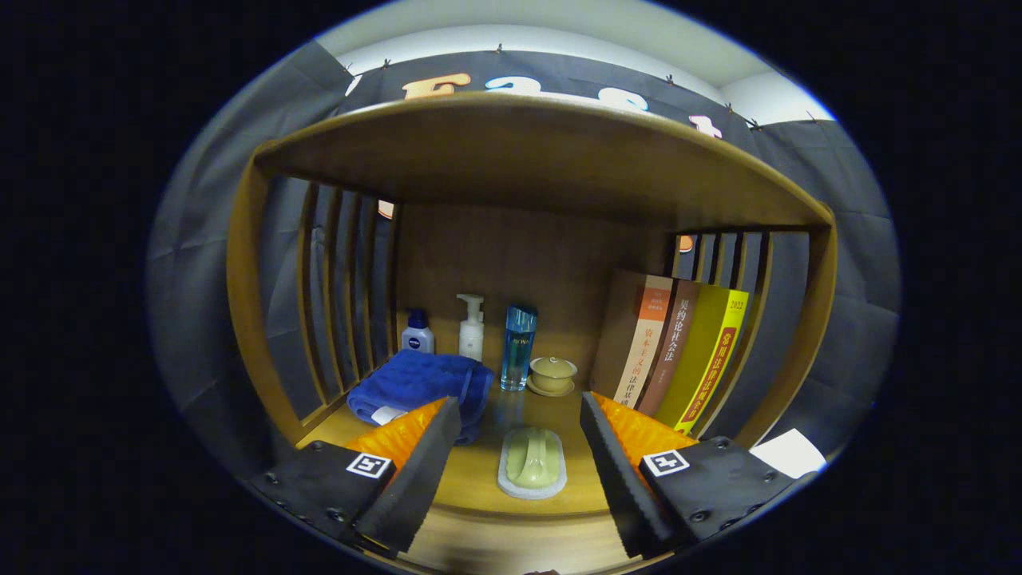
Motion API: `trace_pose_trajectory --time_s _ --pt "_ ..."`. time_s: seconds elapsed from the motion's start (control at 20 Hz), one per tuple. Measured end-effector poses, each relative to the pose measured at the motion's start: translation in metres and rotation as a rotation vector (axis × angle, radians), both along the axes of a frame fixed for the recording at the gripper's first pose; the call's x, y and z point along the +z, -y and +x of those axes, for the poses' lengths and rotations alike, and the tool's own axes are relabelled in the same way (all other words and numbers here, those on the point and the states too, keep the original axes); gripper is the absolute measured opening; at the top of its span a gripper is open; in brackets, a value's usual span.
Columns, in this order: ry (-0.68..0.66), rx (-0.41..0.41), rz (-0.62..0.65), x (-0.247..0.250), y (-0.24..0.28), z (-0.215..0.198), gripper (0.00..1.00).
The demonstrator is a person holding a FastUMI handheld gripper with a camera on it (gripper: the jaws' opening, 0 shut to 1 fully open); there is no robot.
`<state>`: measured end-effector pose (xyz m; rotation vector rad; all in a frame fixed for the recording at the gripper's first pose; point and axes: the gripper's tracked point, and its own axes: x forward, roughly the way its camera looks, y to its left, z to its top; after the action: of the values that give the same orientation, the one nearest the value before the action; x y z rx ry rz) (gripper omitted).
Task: Pull open the drawer, take out the items inside it, and place them on the countertop above the cabinet.
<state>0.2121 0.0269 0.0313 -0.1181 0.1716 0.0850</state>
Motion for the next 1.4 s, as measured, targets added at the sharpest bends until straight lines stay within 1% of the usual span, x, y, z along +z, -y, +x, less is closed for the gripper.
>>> trace_pose_trajectory --time_s 0.2,0.3,0.55,0.7,0.95,1.1,1.2,1.4 --pt "0.065 -0.005 -0.003 0.015 0.005 -0.031 0.99" --pt "0.093 0.009 -0.010 0.017 0.001 -0.052 0.99" --pt "0.133 0.050 0.015 -0.005 -0.012 -0.111 0.99" --pt "0.178 0.023 0.009 -0.014 -0.007 -0.139 0.99" --pt "0.146 0.053 0.076 -0.035 -0.026 -0.177 0.99" --pt "0.136 0.033 0.078 -0.046 -0.021 -0.189 0.99" --pt "0.138 0.000 0.075 -0.055 -0.013 -0.199 0.99" --pt "0.122 -0.052 0.112 -0.082 0.005 -0.209 0.99"
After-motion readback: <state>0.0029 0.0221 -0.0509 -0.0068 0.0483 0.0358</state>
